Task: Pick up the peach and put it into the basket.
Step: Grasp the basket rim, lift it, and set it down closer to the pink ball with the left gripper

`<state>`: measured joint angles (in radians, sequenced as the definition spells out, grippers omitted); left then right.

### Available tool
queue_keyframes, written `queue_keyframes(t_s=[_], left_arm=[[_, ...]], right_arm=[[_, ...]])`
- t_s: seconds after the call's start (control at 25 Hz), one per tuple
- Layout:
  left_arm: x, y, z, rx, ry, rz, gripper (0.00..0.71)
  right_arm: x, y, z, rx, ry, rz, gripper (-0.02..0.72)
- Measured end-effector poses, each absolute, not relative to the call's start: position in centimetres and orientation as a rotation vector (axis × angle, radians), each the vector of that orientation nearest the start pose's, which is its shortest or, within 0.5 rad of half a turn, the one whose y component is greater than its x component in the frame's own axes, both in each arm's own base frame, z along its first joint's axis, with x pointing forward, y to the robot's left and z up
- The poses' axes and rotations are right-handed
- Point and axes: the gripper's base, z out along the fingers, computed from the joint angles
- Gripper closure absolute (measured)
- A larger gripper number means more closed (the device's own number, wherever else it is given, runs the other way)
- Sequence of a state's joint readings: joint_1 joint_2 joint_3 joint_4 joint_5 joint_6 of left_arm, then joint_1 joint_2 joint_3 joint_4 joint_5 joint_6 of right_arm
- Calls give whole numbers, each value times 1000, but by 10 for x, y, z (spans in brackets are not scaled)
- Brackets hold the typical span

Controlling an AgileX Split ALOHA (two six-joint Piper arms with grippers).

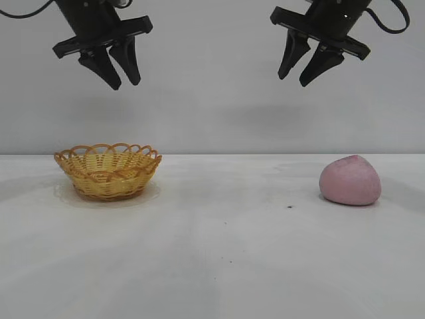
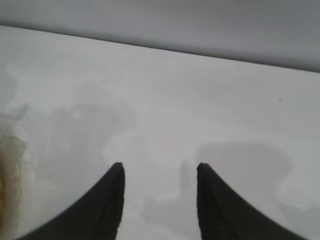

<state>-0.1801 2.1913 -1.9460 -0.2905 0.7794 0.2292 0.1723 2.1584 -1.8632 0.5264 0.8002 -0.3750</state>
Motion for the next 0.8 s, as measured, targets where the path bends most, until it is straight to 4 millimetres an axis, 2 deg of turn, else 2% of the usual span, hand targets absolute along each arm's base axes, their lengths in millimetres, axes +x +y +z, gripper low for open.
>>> queue_keyframes(t_s=[0.28,0.6,0.8], left_arm=[[483,-93,230,493,2581,-76,469],[482,-92,192,544,2744,-64,469],[483,-92,179,555,2771,-51,469]], right_arm=[[468,114,232,-438,2564,513,370],[467,114,232,-444,2572,514,370],[467,114,232,-445,2572,514,370]])
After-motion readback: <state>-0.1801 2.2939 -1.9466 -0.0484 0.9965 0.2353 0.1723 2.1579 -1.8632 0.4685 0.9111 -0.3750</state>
